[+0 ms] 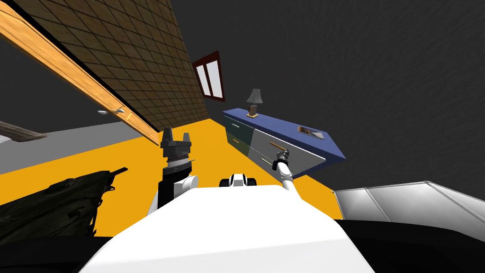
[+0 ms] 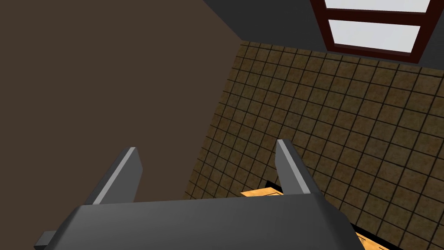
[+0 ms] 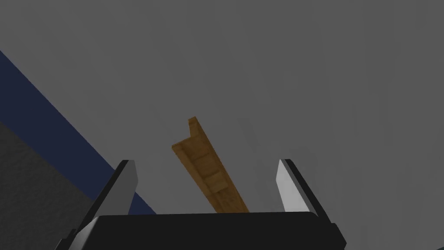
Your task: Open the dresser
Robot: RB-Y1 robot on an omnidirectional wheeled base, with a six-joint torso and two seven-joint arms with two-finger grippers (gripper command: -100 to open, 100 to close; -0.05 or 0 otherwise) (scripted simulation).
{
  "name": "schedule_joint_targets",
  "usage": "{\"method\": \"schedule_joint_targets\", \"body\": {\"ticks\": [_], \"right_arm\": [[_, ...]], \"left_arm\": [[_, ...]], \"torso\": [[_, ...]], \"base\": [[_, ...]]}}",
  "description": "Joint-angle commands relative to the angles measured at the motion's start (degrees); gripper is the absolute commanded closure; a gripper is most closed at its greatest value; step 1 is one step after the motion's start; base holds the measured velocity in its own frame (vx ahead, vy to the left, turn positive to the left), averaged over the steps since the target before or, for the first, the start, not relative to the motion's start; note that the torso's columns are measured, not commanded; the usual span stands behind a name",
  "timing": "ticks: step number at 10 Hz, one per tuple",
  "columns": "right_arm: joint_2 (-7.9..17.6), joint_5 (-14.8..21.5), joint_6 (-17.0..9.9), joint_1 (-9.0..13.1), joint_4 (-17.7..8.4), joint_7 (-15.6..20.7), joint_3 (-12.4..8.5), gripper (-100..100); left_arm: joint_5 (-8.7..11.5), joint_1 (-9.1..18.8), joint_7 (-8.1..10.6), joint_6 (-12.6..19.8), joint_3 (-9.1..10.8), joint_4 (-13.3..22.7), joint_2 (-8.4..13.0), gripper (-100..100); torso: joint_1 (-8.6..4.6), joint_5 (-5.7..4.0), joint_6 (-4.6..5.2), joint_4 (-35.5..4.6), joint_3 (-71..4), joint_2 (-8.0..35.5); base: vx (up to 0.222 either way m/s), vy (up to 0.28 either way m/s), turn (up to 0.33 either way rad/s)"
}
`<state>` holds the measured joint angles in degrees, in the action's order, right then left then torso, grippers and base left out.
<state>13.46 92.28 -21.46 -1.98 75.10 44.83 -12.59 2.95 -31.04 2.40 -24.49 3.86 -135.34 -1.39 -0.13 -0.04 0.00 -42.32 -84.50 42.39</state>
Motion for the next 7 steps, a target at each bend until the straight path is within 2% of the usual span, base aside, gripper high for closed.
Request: {"method": "schedule_joint_targets", "body": {"ticks": [1, 4, 5, 6, 7], "right_arm": [[1.00, 0.45, 1.62, -1.55, 1.42, -1.38, 0.45, 100], [3.01, 1.33, 4.88, -4.66, 4.27, -4.14, 1.34, 100], [2.64, 1.29, 3.97, -3.95, 3.51, -3.66, 1.22, 100], [3.22, 2.08, 4.31, -4.32, 3.64, -2.84, 0.90, -100], [3.46, 2.39, 4.37, -4.44, 3.62, -2.39, 0.74, -100]], "left_arm": [[0.00, 0.00, 0.00, 0.00, 0.00, 0.00, 0.00, 0], [0.00, 0.00, 0.00, 0.00, -0.02, -0.01, -0.02, 0], [0.00, 0.00, 0.00, 0.00, -0.02, -0.01, -0.03, 0], [0.00, 0.01, 0.00, 0.00, -0.01, -0.01, -0.01, 0], [0.00, -0.01, 0.00, 0.00, 0.00, 0.00, 0.00, 0]], "torso": [[0.07, 0.02, 0.00, 0.02, -0.03, -0.05], [0.51, 0.15, -0.01, 0.03, -0.06, -0.09], [0.38, 0.11, -0.04, 0.02, -0.06, -0.08], [-0.22, -0.03, -0.05, 0.04, -0.10, -0.17], [-0.31, -0.10, -0.02, 0.11, -0.24, -0.42]], "base": [[-0.012, 0.101, -0.180], [-0.025, 0.226, -0.252], [-0.024, 0.126, -0.036], [0.068, 0.072, 0.019], [0.164, 0.110, 0.006]]}}
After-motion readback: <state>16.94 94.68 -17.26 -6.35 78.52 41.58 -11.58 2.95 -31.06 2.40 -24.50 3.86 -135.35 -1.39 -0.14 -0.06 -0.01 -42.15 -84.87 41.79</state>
